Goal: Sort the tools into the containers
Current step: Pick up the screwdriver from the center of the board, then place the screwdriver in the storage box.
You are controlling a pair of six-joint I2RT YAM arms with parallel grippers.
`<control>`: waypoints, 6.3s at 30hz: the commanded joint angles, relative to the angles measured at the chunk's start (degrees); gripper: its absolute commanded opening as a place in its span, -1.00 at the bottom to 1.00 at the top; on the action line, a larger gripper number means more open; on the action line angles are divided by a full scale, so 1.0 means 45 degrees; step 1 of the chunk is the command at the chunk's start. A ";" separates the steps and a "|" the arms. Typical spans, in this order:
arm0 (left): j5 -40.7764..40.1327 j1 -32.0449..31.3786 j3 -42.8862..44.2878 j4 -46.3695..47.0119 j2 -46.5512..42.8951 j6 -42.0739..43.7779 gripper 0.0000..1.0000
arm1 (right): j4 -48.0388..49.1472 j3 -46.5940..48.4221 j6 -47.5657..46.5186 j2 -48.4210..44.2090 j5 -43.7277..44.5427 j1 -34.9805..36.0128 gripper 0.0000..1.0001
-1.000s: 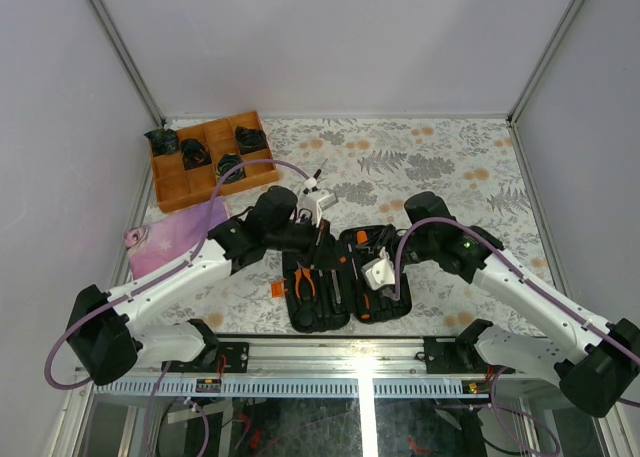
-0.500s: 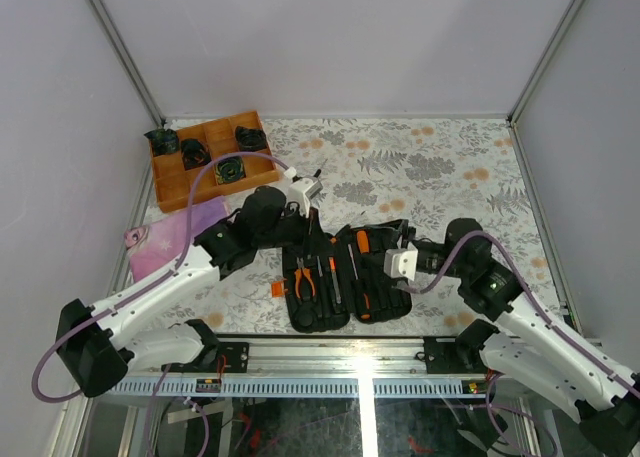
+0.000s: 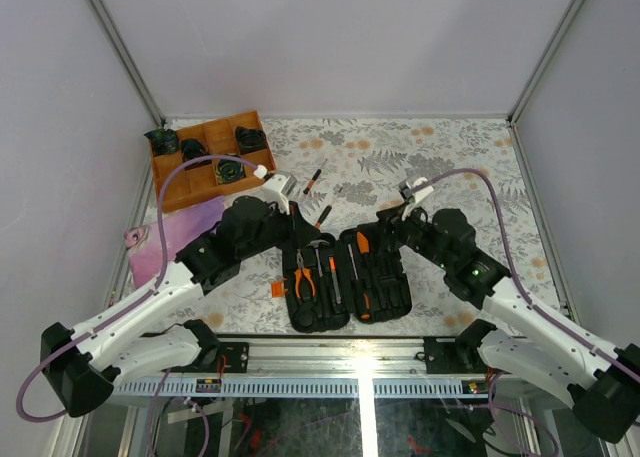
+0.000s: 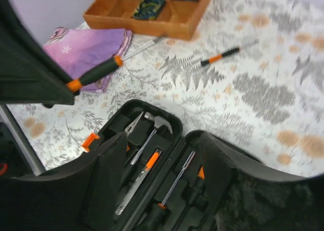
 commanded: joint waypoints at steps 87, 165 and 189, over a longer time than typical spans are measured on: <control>0.0905 0.3954 -0.0576 0.0065 -0.0032 -0.1629 0.27 | -0.6906 0.4966 0.5269 0.4982 0.1543 -0.0541 -1.00; -0.0557 0.3425 -0.2798 0.0269 0.1879 -0.2467 0.17 | -0.8766 0.1296 0.5480 0.6072 0.2708 0.1040 -0.54; -0.0566 0.3428 -0.3332 0.0430 0.1777 -0.2736 0.17 | -0.9904 0.2621 0.5168 0.5632 0.3232 0.1039 -0.52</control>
